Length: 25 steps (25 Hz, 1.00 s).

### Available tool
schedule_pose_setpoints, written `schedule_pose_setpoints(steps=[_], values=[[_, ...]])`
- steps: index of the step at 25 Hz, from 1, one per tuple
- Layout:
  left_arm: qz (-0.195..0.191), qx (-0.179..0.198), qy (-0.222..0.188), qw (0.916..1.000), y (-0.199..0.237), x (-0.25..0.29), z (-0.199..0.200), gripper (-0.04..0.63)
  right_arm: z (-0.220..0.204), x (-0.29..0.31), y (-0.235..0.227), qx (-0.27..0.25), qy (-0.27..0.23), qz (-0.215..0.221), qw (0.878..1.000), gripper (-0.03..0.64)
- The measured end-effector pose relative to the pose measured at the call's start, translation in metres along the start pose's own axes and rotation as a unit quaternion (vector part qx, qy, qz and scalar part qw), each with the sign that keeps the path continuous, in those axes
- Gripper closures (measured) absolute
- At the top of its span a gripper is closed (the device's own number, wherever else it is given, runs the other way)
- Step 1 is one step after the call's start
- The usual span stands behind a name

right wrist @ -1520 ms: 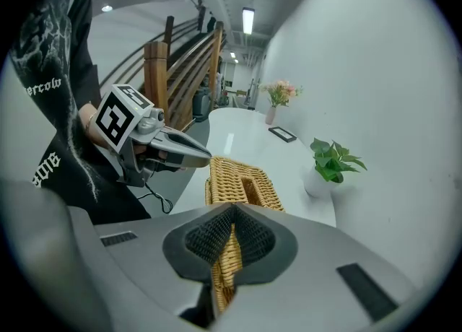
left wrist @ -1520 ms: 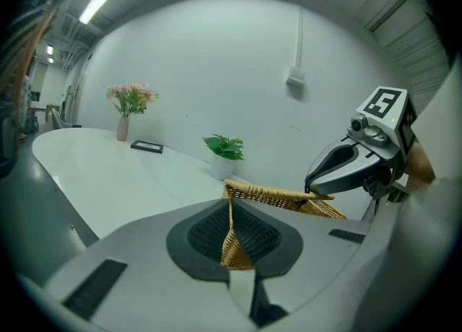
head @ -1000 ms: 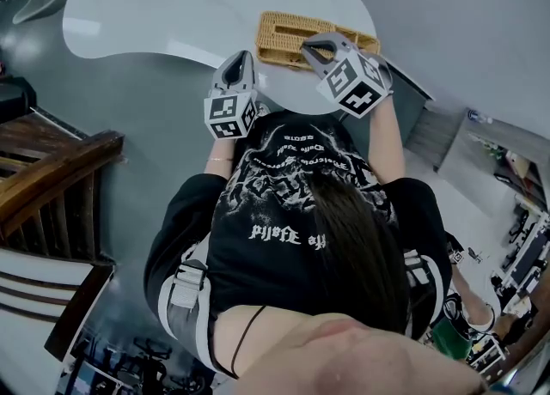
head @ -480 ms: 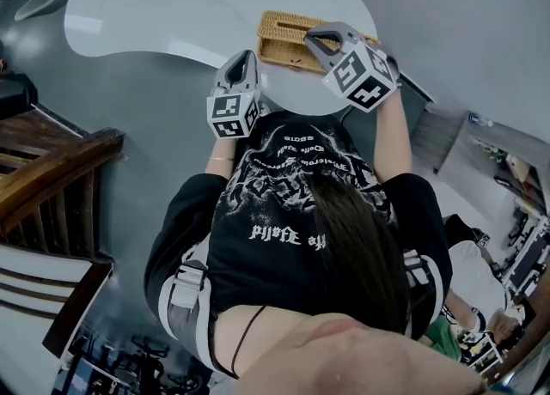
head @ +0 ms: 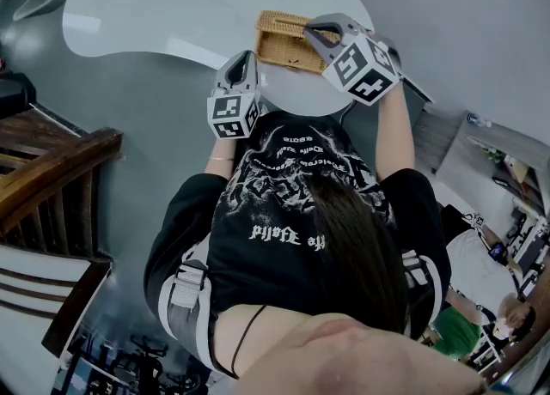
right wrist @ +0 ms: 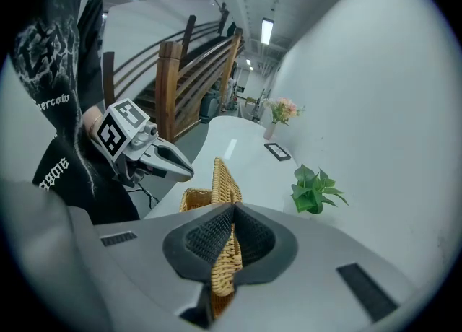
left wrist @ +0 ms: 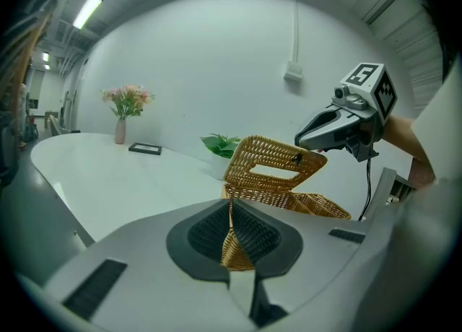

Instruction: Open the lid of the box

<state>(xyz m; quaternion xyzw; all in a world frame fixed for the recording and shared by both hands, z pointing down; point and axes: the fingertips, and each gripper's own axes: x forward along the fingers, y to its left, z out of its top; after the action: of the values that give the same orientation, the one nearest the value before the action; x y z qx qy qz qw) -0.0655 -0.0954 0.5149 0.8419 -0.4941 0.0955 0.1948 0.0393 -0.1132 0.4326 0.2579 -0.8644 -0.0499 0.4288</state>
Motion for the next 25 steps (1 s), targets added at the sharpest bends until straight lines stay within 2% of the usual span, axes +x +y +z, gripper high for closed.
schedule_pose_setpoints(steps=[12, 18, 25], values=[[0.005, -0.003, -0.001, 1.0000, 0.004, 0.009, -0.001, 0.566, 0.000, 0.002, -0.033, -0.015, -0.007, -0.008, 1.000, 0.583], [0.010, -0.004, -0.001, 0.9999, 0.001, 0.011, 0.000, 0.566, -0.002, 0.001, -0.048, -0.045, 0.009, -0.003, 0.999, 0.583], [0.017, -0.007, 0.007, 0.9998, 0.013, 0.013, -0.003, 0.566, -0.001, 0.008, -0.062, -0.035, -0.002, 0.003, 0.999, 0.583]])
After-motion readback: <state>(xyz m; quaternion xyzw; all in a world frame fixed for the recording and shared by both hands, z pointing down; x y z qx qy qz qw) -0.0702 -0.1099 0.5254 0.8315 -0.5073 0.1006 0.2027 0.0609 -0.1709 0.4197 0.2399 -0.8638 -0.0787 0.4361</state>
